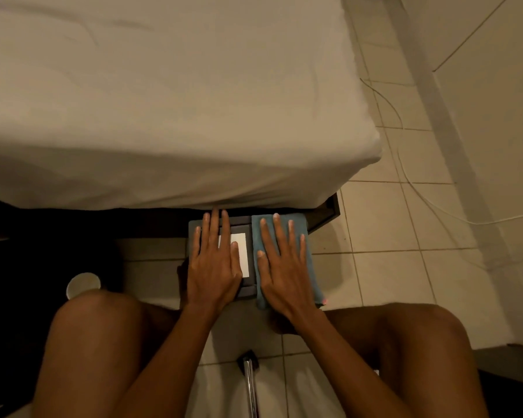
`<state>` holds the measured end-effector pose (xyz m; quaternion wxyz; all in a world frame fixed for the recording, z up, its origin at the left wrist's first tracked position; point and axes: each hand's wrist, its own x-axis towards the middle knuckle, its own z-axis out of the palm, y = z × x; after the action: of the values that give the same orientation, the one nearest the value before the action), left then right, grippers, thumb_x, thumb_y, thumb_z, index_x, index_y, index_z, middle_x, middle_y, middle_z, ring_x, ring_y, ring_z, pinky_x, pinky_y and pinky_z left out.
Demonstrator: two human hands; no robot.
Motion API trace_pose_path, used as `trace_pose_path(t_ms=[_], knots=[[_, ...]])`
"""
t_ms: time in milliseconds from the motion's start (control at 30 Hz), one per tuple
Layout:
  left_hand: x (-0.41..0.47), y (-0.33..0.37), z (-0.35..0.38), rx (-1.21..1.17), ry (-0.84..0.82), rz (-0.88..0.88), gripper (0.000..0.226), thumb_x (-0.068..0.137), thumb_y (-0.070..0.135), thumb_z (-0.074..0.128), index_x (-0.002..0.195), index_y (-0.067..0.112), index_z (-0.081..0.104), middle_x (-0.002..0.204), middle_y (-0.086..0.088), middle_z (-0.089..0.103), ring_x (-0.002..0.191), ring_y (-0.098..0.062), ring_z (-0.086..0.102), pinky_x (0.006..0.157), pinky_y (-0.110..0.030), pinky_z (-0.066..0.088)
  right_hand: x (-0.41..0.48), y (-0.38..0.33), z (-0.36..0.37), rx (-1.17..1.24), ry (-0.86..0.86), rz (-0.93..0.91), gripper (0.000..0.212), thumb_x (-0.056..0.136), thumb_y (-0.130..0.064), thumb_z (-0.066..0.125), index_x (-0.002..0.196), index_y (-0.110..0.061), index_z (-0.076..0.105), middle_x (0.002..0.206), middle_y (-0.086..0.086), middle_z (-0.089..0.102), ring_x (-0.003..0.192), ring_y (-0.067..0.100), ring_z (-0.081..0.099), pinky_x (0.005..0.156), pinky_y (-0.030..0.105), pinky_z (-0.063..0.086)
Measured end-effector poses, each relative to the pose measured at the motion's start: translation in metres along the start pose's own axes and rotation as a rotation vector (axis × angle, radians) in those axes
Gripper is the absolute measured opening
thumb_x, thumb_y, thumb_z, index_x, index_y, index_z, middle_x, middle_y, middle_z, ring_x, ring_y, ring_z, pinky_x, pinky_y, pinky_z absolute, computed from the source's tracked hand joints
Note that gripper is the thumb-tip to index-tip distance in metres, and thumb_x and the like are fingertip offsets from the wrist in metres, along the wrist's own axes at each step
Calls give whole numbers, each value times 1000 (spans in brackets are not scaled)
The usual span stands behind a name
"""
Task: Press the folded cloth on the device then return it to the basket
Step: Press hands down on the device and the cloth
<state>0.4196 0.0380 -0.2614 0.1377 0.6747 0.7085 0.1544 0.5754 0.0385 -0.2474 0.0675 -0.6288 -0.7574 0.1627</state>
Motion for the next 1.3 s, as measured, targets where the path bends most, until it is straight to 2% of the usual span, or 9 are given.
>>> trace_pose_path(t_ms=[167, 400, 567, 667, 900, 1000, 1133, 1200, 1300], knots=[[-5, -3, -2, -23, -12, 34, 63, 103, 38, 17, 158, 10, 7, 167, -8, 4, 155, -17, -3, 125, -33, 1, 28, -1, -3, 14, 3, -10, 59, 105, -42, 19, 158, -34, -8, 167, -4, -11, 153, 16, -15, 124, 48, -5], [-5, -3, -1, -19, -47, 47, 63, 103, 38, 18, 158, 12, 3, 167, -7, 0, 154, -16, -7, 125, -37, 5, -10, -5, 6, 41, -12, 1, 60, 104, -43, 19, 159, -31, -2, 167, -1, -11, 153, 16, -16, 123, 45, -7], [-5, -2, -2, 9, -48, 46, 62, 103, 37, 18, 158, 12, 3, 167, -7, 1, 154, -17, -5, 125, -37, 5, 22, 2, -7, 63, -9, 9, 57, 107, -42, 21, 158, -36, -2, 167, -4, -9, 153, 14, -15, 124, 44, -5], [-6, -2, -1, -2, -54, 38, 62, 103, 38, 15, 159, 13, 2, 167, -7, 0, 154, -17, -6, 125, -38, 5, -6, -7, 0, 81, 25, 97, 58, 105, -45, 15, 159, -31, 1, 167, 0, -8, 153, 16, -14, 124, 43, -4], [-5, -2, -2, -9, -44, 43, 61, 104, 37, 16, 159, 14, 1, 167, -5, -2, 154, -16, -7, 126, -38, 5, 11, -4, 2, 127, 66, 109, 57, 104, -44, 16, 159, -31, 5, 167, -1, -4, 154, 15, -9, 125, 40, 0], [-7, -2, -2, -4, -40, 42, 60, 104, 36, 18, 159, 13, 4, 167, -6, 1, 154, -16, -5, 125, -38, 6, -19, -12, 9, 84, 59, 101, 58, 104, -44, 17, 159, -27, 7, 168, 3, -1, 154, 20, -4, 124, 44, 4], [-6, -1, -2, -8, -43, 34, 61, 104, 37, 16, 159, 13, 5, 167, -6, 2, 155, -17, -5, 125, -39, 8, 3, -10, 4, 99, 8, 5, 56, 105, -42, 17, 158, -36, -1, 167, -2, -10, 153, 16, -14, 124, 43, -2], [-5, -1, -2, -3, -35, 40, 61, 104, 37, 15, 159, 13, 4, 167, -6, 2, 154, -16, -5, 125, -39, 8, 25, -8, -3, 104, 11, 15, 56, 106, -41, 20, 158, -38, 0, 167, -4, -9, 153, 14, -14, 125, 44, -2], [-6, 0, -4, -13, -34, 36, 60, 104, 37, 15, 159, 13, 7, 167, -5, 5, 155, -16, -3, 125, -39, 10, 10, -11, 1, 116, 39, 46, 56, 106, -40, 22, 158, -36, 5, 167, -2, -9, 153, 16, -14, 124, 43, -3]])
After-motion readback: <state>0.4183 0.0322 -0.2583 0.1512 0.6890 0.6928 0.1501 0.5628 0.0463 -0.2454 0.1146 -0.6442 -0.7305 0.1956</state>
